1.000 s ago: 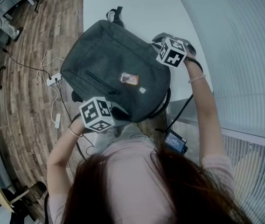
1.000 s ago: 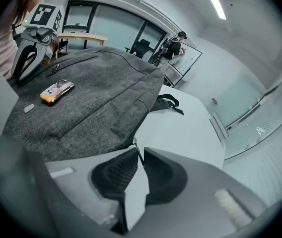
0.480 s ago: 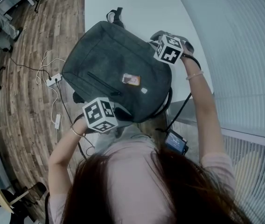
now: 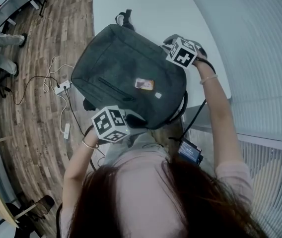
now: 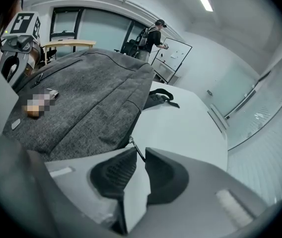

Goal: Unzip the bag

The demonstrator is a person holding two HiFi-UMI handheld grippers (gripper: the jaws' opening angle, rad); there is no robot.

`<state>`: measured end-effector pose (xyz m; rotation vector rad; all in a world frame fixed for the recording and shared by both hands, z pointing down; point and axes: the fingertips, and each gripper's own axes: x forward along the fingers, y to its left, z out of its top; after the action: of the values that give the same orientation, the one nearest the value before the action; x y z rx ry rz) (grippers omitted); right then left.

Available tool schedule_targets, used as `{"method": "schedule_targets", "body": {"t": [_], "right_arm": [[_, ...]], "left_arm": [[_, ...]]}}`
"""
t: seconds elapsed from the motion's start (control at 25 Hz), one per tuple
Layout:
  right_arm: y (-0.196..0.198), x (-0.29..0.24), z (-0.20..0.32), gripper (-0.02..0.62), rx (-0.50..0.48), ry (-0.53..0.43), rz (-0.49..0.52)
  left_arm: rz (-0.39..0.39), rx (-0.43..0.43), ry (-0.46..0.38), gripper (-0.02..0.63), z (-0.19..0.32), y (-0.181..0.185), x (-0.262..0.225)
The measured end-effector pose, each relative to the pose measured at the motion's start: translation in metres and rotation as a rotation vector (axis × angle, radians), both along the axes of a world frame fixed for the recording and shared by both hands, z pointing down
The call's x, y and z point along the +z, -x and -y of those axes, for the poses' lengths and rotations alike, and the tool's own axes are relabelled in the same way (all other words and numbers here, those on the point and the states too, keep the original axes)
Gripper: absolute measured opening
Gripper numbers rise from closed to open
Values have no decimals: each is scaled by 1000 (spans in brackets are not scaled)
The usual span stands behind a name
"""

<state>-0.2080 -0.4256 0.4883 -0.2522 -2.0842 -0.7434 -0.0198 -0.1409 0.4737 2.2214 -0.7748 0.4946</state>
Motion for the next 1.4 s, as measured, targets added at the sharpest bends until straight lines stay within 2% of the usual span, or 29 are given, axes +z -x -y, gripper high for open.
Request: {"method": "schedule_targets", "body": {"t": [0.28, 0.4, 0.56, 0.84, 1.04, 1.2, 1.4], "right_arm": [[-4, -3, 4, 60, 42, 22, 13], [-6, -6, 7, 83, 64, 24, 22], [-9, -7, 9, 98, 105, 51, 62], [-27, -17, 11, 97, 243, 123, 138], [-45, -31, 0, 69, 326, 162, 203], [-56, -53, -20, 6, 369, 143, 295], [-61, -69, -42, 6, 404, 120, 365]], "left_arm": [[-12, -56, -49, 81, -3, 2, -10], [-2, -97, -76, 80, -7, 8, -17], [16, -200, -130, 77, -7, 29, -26], [59, -374, -269, 63, 0, 76, -47], [86, -458, -336, 57, 1, 102, -56], [108, -529, -386, 41, -1, 120, -65], [109, -558, -436, 35, -4, 131, -75]]}}
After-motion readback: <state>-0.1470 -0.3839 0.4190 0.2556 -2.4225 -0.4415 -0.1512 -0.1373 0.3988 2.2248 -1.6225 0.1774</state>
